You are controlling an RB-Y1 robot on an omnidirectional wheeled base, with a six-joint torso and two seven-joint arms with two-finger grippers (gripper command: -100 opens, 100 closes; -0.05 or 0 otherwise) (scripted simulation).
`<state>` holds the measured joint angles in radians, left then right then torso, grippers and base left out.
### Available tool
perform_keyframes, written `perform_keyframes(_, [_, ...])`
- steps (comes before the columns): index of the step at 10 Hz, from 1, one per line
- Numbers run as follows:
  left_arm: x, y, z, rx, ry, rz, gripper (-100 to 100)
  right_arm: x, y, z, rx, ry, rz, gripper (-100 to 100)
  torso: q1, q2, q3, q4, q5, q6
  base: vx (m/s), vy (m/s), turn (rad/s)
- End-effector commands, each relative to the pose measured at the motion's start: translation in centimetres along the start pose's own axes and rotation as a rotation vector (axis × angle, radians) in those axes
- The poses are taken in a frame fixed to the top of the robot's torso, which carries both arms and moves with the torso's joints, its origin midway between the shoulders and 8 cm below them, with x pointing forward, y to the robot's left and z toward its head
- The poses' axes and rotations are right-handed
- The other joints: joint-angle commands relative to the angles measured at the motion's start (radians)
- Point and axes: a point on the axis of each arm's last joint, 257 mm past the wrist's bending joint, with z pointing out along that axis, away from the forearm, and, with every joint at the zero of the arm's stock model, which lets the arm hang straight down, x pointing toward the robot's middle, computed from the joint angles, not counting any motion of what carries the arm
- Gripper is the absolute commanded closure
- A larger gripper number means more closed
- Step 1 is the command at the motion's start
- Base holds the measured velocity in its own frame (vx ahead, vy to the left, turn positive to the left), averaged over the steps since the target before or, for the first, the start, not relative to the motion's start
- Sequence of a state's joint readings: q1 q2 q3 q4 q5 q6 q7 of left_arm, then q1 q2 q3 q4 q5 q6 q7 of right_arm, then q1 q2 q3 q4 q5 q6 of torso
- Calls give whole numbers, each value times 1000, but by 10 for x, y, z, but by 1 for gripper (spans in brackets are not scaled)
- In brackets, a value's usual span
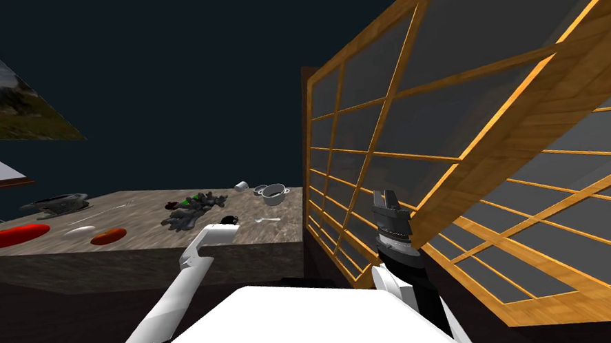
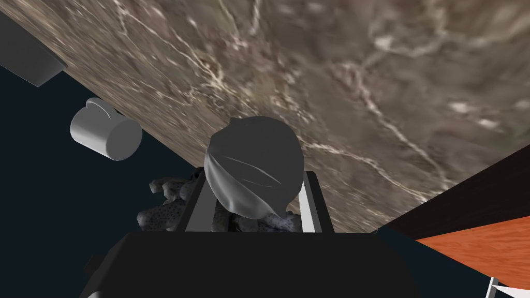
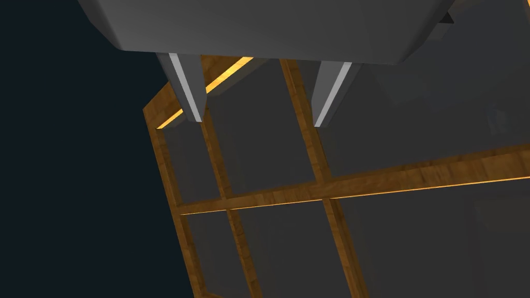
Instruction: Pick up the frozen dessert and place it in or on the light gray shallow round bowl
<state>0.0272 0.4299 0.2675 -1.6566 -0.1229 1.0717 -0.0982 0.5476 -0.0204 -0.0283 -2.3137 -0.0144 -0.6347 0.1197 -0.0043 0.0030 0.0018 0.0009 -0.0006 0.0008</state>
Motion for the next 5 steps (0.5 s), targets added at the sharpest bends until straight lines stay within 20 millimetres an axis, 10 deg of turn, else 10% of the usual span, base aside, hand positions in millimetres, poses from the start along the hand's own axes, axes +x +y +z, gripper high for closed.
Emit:
perform_keyframes(1, [0, 0, 0, 0, 0, 0, 100, 0, 0, 0, 0, 0, 0, 0, 0, 0, 0, 0, 0, 0, 0, 0, 0])
perform_keyframes(2, [0, 0, 0, 0, 0, 0, 100, 0, 0, 0, 0, 0, 0, 0, 0, 0, 0, 0, 0, 0, 0, 0, 0])
perform_keyframes(3, [0, 0, 0, 0, 0, 1, 0, 0, 0, 0, 0, 0, 0, 0, 0, 0, 0, 0, 0, 0, 0, 0, 0])
perform_keyframes(4, [-3, -5, -7, 3, -3, 2, 100, 0, 0, 0, 0, 0, 0, 0, 0, 0, 0, 0, 0, 0, -28, -24, -8])
perform_keyframes(5, [-4, -5, -8, 3, -3, 1, 100, 0, 0, 0, 0, 0, 0, 0, -2, 2, 1, 1, -1, 0, -45, -30, -6])
